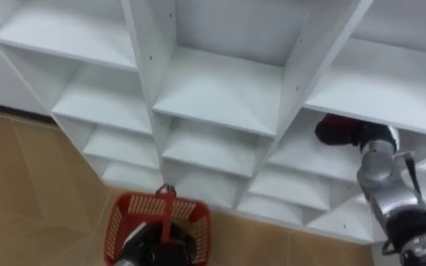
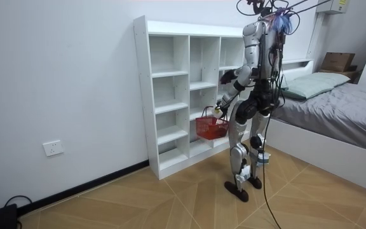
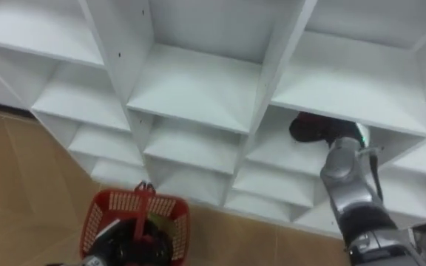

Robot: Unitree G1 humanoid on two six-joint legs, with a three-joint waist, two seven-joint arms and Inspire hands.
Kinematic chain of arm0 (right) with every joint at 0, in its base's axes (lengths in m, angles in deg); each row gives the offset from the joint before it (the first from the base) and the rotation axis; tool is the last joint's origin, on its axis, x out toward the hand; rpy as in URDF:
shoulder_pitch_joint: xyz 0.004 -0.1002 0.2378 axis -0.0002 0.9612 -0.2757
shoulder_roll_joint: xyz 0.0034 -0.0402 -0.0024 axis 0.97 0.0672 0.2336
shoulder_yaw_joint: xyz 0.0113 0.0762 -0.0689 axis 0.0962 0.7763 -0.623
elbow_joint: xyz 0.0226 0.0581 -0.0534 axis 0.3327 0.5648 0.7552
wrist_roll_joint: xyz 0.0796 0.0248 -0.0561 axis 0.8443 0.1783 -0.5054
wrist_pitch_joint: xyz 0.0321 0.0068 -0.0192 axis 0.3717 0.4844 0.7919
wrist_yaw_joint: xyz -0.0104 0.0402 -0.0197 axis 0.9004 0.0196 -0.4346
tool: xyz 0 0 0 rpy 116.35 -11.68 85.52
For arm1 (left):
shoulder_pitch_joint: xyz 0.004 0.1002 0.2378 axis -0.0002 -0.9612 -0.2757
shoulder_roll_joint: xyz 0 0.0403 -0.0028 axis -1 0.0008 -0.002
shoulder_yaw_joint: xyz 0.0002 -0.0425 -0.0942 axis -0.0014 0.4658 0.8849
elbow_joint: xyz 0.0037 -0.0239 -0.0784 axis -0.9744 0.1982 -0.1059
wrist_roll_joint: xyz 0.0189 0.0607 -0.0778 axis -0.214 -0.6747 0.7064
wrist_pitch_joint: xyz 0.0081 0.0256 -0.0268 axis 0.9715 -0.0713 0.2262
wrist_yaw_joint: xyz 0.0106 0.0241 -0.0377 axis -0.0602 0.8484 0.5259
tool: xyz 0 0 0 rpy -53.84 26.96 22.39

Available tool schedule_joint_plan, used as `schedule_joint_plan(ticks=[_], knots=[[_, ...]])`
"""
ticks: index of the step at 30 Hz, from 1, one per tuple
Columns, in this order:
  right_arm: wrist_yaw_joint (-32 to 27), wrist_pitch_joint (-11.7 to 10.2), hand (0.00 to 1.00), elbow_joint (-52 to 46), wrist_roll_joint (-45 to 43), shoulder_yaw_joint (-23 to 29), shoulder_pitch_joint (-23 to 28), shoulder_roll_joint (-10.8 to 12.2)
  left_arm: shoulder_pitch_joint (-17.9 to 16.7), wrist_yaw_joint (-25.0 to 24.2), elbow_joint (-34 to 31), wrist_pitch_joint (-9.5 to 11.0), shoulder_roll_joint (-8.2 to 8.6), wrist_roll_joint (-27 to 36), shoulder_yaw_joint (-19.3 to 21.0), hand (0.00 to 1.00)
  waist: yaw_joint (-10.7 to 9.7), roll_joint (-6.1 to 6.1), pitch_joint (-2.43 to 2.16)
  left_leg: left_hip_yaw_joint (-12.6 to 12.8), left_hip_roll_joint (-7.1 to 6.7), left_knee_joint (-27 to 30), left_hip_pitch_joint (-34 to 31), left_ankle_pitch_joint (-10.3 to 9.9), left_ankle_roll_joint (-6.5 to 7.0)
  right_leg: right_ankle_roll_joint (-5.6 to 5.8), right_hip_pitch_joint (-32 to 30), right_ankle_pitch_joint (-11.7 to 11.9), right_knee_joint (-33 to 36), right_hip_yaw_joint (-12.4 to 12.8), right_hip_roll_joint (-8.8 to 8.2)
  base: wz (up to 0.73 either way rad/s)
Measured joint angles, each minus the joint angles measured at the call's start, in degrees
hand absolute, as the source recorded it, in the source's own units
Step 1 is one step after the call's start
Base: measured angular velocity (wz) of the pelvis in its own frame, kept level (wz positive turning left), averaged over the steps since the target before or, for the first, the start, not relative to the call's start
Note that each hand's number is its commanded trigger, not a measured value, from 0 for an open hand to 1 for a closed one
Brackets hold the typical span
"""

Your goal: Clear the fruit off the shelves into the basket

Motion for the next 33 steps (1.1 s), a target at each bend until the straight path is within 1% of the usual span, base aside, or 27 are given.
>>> schedule_joint_plan(ticks=[1,2,3,4,5,7,9,10,13,17,18,20,22,25,29,31,33], knots=[[-0.02,0.01,1.00,-2.77,-0.86,-0.01,2.04,0.47,-1.38,0.51,-1.47,-0.01,0.05,0.03,-0.01,1.00,-0.72,0.21,-0.19,0.06,-0.01,-0.50,0.86,0.00,0.00,0.04,0.67,-0.03,-0.18,0.07,0.03,-0.06],[-0.07,0.00,1.00,-4.01,-1.28,-0.02,3.01,0.67,-1.84,0.68,-1.91,-0.01,0.14,0.02,-0.04,1.00,-0.79,0.34,-0.29,0.11,-0.03,-0.65,1.28,0.00,0.01,0.07,1.00,-0.05,-0.18,0.18,0.05,-0.08],[-0.14,-0.01,1.00,-6.04,-2.25,-0.01,4.66,1.10,-2.82,0.98,-2.79,-0.13,0.30,-0.03,-0.05,1.00,-1.19,0.67,-0.52,0.27,-0.02,-1.16,2.24,-0.01,0.01,0.10,1.80,-0.02,-0.25,0.58,0.20,-0.12],[-0.19,-0.01,1.00,-8.14,-2.36,0.00,6.37,1.50,-3.40,1.18,-3.24,-0.13,0.84,0.07,0.03,1.00,-1.90,0.89,-0.61,0.37,0.01,-1.38,3.17,-0.01,0.02,0.11,2.63,-0.03,-0.47,0.88,0.28,-0.09],[-0.27,-0.03,1.00,-9.21,-2.40,-0.09,7.26,1.81,-3.53,1.34,-3.31,-0.13,1.02,0.01,0.11,1.00,-2.22,0.99,-0.58,0.38,0.03,-1.46,3.66,-0.01,0.01,0.12,3.23,-0.04,-0.71,0.86,0.32,-0.04],[-0.62,-0.39,1.00,-13.53,-2.51,-1.45,11.38,2.87,-3.59,2.13,-3.41,-0.08,1.34,0.07,0.00,1.00,-2.97,1.20,-0.65,0.48,0.06,-2.55,5.81,0.00,0.01,0.14,5.08,-0.23,-1.22,1.05,0.49,0.00],[-0.53,-0.46,1.00,-15.07,-2.58,-3.35,13.30,3.70,-3.59,2.24,-3.41,-0.08,1.38,0.32,-0.75,1.00,-3.87,1.39,-0.74,0.55,-0.01,-3.08,6.95,0.00,0.01,0.31,5.91,-0.60,-1.13,1.38,0.50,-0.02],[-0.48,-0.54,1.00,-15.13,-2.55,-4.47,13.98,4.19,-3.58,2.32,-3.41,-0.08,1.42,0.86,-1.21,1.00,-4.30,1.48,-0.74,0.59,-0.05,-3.21,7.49,-0.01,0.01,0.38,6.23,-0.68,-1.09,1.71,0.49,-0.05],[-0.45,-0.60,1.00,-15.08,-2.15,-4.93,15.63,5.68,-3.53,2.51,-3.43,-0.07,1.72,1.15,-1.74,1.00,-4.54,1.54,-0.74,1.06,-0.05,-3.94,8.67,-0.01,0.01,0.43,6.90,-0.72,-1.10,2.11,0.50,-0.09],[-0.32,-1.04,1.00,-15.44,-2.21,-6.64,17.72,6.54,-3.48,3.88,-3.52,-0.07,2.02,1.20,-1.70,1.00,-5.37,1.58,-0.68,1.04,-0.14,-4.44,9.80,-0.02,0.02,0.64,7.46,-1.08,-1.47,2.29,0.47,-0.01],[0.31,-0.98,1.00,-16.35,-2.48,-6.67,18.99,6.99,-3.50,4.56,-4.06,-0.10,2.02,1.24,-1.74,1.00,-5.48,1.60,-0.66,1.04,-0.13,-4.61,9.82,-0.03,0.03,0.70,7.44,-1.16,-1.55,2.36,0.51,0.00],[1.71,-0.90,1.00,-18.93,-2.92,-6.77,21.05,7.20,-3.52,5.03,-5.53,-0.10,2.01,1.58,-1.74,1.00,-5.54,1.80,-0.50,1.00,-0.12,-5.01,9.67,-0.04,0.03,0.69,7.36,-1.15,-1.55,2.41,0.56,0.00],[3.43,-0.84,1.00,-22.40,-4.16,-6.80,23.44,7.28,-3.56,5.11,-7.37,-0.09,2.16,1.58,-1.80,1.00,-5.58,1.98,-0.53,0.98,-0.14,-5.01,9.70,-0.04,0.03,0.69,7.54,-1.15,-1.83,2.42,0.58,0.00],[4.80,-0.86,1.00,-24.89,-4.46,-6.76,24.10,7.31,-3.55,5.60,-8.89,-0.07,2.26,1.60,-1.81,1.00,-5.96,2.01,-0.55,0.99,-0.13,-5.01,9.73,-0.03,0.03,0.67,7.72,-1.12,-1.85,2.46,0.64,0.00],[7.01,-0.86,1.00,-25.43,-5.15,-6.82,24.11,7.29,-3.56,5.82,-9.05,-0.07,2.56,1.73,-1.92,1.00,-6.21,1.96,-0.56,1.00,-0.16,-5.01,9.79,-0.03,0.02,0.68,7.79,-1.14,-1.96,2.74,0.65,-0.03],[8.84,-0.85,1.00,-25.41,-5.56,-7.68,24.15,7.29,-3.55,5.82,-8.94,-0.07,2.48,3.15,-2.28,1.00,-6.96,1.91,-0.55,1.02,-0.18,-5.01,9.88,-0.03,0.02,0.70,8.00,-1.16,-2.10,2.74,0.64,0.00],[10.26,-0.82,1.00,-24.95,-5.85,-8.96,24.53,7.28,-3.53,5.82,-8.54,-0.08,2.39,3.24,-2.60,1.00,-7.09,1.89,-0.50,1.08,-0.20,-5.03,10.46,-0.04,0.02,0.71,8.55,-1.16,-2.27,2.91,0.64,-0.02]])
